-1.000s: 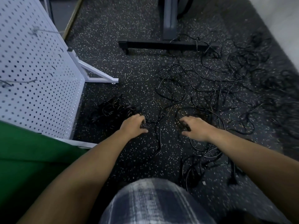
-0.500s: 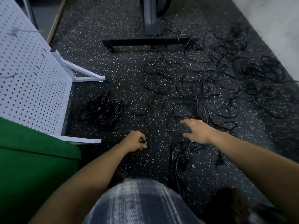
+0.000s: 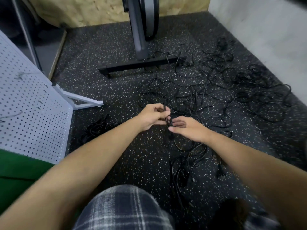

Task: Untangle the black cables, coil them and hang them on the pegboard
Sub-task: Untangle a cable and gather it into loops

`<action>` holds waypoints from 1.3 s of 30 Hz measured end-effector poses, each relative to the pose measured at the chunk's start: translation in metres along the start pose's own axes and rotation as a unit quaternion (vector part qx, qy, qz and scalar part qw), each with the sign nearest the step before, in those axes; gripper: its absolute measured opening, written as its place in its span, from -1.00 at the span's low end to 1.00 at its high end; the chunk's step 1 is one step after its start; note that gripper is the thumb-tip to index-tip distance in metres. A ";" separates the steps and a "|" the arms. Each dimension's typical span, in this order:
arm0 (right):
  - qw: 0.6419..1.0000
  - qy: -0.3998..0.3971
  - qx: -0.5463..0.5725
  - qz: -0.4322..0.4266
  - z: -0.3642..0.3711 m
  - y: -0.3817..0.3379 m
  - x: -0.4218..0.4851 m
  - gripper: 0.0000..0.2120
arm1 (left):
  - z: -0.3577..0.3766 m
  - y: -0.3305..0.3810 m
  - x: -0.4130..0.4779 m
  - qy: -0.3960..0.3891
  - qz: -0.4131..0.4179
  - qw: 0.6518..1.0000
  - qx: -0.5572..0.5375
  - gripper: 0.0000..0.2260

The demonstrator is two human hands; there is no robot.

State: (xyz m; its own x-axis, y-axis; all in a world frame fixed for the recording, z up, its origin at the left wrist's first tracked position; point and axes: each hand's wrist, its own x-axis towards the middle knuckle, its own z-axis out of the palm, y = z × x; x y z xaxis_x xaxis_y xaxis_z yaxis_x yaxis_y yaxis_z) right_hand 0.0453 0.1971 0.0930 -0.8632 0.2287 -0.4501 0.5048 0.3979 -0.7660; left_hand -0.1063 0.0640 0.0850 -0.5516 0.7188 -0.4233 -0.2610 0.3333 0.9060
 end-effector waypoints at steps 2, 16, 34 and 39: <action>0.999 0.021 0.028 -0.012 -0.017 -0.015 -0.001 -0.61 | 0.012 0.036 0.002 0.013 0.023 1.000 -0.012 -0.90; 0.972 0.120 -0.044 -0.199 -0.177 -0.110 -0.061 -0.76 | 0.029 0.196 -0.032 0.113 0.197 0.943 0.242 -0.69; 0.936 0.050 0.152 -0.313 -0.214 -0.141 -0.127 -0.76 | 0.070 0.168 -0.039 0.134 0.286 0.928 0.198 -0.67; 0.924 0.114 0.183 -0.316 -0.208 -0.135 -0.113 -0.75 | 0.068 0.167 -0.032 0.178 0.291 0.913 0.225 -0.87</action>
State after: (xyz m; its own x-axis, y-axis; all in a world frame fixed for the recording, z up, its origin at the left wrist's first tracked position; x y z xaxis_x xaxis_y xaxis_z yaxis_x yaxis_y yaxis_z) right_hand 0.0740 0.3026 0.3427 -0.9432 0.2524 0.2161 -0.1681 0.1987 -0.9655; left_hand -0.0789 0.1380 0.2504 -0.7367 0.6367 0.2278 0.4653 0.2328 0.8540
